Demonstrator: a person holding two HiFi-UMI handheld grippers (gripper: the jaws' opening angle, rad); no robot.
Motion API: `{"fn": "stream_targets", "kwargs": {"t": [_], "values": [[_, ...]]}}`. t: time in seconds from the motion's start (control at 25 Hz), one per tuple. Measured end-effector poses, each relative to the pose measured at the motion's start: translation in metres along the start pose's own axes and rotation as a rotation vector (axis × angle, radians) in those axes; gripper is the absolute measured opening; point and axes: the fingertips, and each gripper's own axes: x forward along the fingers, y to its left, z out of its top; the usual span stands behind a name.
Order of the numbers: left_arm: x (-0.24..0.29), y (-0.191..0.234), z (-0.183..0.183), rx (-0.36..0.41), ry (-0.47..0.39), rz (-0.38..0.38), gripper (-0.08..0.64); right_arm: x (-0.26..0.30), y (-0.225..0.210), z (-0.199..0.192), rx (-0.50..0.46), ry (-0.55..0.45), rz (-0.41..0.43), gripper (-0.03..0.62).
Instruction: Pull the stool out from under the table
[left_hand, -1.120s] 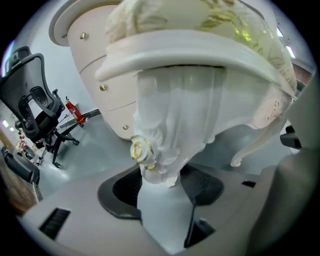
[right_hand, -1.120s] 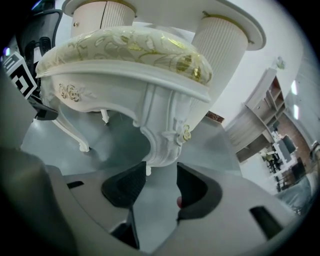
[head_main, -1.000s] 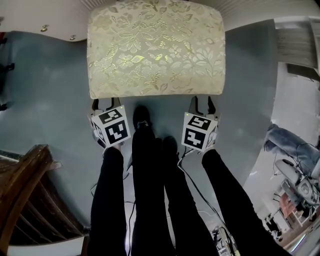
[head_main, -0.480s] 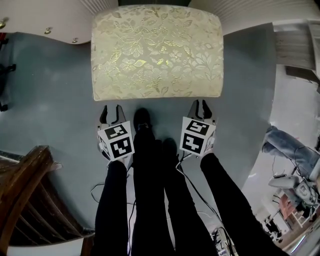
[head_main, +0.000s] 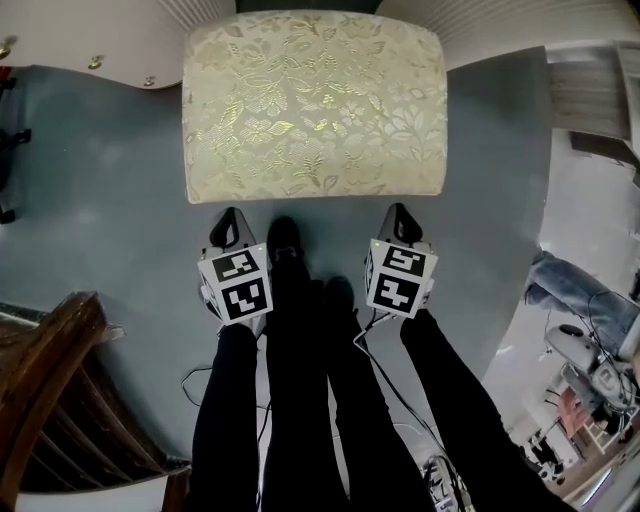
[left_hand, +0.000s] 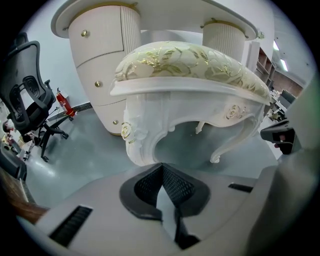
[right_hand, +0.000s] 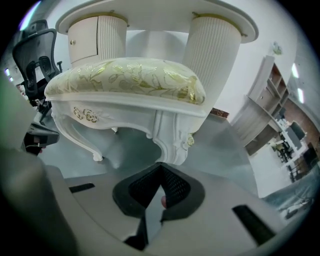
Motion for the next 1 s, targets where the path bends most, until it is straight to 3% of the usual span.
{"fn": "stream_targets", "kwargs": {"t": [0.52, 1.0], "values": [[0.003, -0.007, 0.002, -0.007, 0.013, -0.019, 0.008, 0.002, 0.012, 0.005, -0.021, 0.053, 0.128, 0.002], [0.004, -0.011, 0.006, -0.021, 0.014, -0.021, 0.008, 0.002, 0.014, 0.001, -0.048, 0.066, 0.162, 0.003]]}}
